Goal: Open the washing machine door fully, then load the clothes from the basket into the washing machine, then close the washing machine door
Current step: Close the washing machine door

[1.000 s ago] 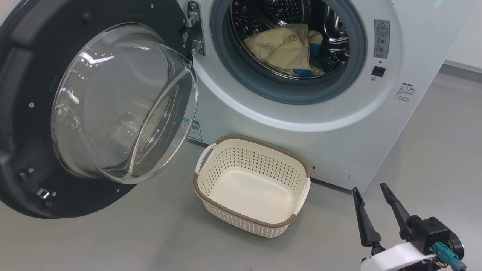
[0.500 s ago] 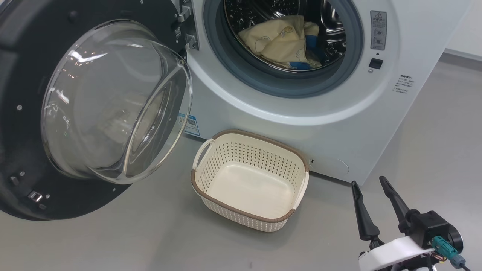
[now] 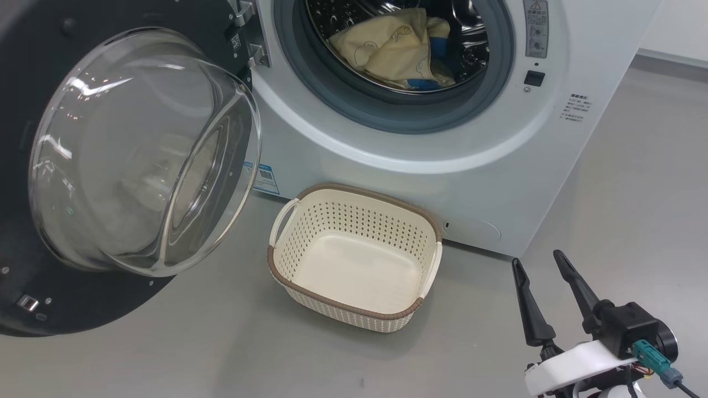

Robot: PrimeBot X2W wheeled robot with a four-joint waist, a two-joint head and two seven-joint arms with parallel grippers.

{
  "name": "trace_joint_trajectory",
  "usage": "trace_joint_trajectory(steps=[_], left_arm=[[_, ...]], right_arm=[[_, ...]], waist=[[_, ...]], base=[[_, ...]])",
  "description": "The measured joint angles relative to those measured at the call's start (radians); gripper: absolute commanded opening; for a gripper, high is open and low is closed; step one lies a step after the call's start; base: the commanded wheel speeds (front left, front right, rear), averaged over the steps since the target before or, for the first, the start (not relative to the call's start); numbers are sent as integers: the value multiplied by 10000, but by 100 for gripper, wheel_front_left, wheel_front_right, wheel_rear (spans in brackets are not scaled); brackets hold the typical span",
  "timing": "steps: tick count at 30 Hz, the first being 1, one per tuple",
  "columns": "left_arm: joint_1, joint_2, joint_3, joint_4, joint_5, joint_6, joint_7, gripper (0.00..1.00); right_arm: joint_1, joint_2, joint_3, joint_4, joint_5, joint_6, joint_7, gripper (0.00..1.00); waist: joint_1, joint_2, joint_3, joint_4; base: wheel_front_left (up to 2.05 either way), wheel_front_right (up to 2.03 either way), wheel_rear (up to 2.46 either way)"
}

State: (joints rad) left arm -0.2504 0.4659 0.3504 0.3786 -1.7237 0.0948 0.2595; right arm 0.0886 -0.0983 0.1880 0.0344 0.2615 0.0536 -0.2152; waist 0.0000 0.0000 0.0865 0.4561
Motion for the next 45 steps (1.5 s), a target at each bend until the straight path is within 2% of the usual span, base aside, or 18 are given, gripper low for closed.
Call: trace_joint_trajectory(steps=[3,19,22,25,31,35,45], left_arm=[[-64,-25,-234,58,-31,-188,263,0],[-211,-107,-163,552,-773,-1122,1415,0],[-194,-150,29,502,-1152,-1494,1708,0],[-176,-161,-13,387,-1290,-1678,2011,0],[-49,-207,-307,65,-1321,-1875,2665,0],[137,-387,-458,-136,-1383,-1921,3057,0],[760,-399,-658,-1187,-1714,-2065,4077,0]], right_arm=[[1,-6,-65,-4,0,-6,0,100],[0,-40,-178,-36,2,-35,-2,100],[1,-40,-186,-96,2,-44,-4,100],[1,-50,-280,-100,2,-50,-13,100],[3,-46,-479,-138,8,-251,-19,100],[3,-56,-556,-178,15,-290,-33,100],[-18,-36,-562,-199,17,-299,-115,100]], waist=[[0,0,40,-72],[0,0,176,-199],[0,0,242,-221],[0,0,288,-233],[0,0,353,-243],[0,0,390,-262],[0,0,396,-577]], base=[[0,0,0],[0,0,0],[0,0,0],[0,0,0],[0,0,0],[0,0,0],[0,0,0]])
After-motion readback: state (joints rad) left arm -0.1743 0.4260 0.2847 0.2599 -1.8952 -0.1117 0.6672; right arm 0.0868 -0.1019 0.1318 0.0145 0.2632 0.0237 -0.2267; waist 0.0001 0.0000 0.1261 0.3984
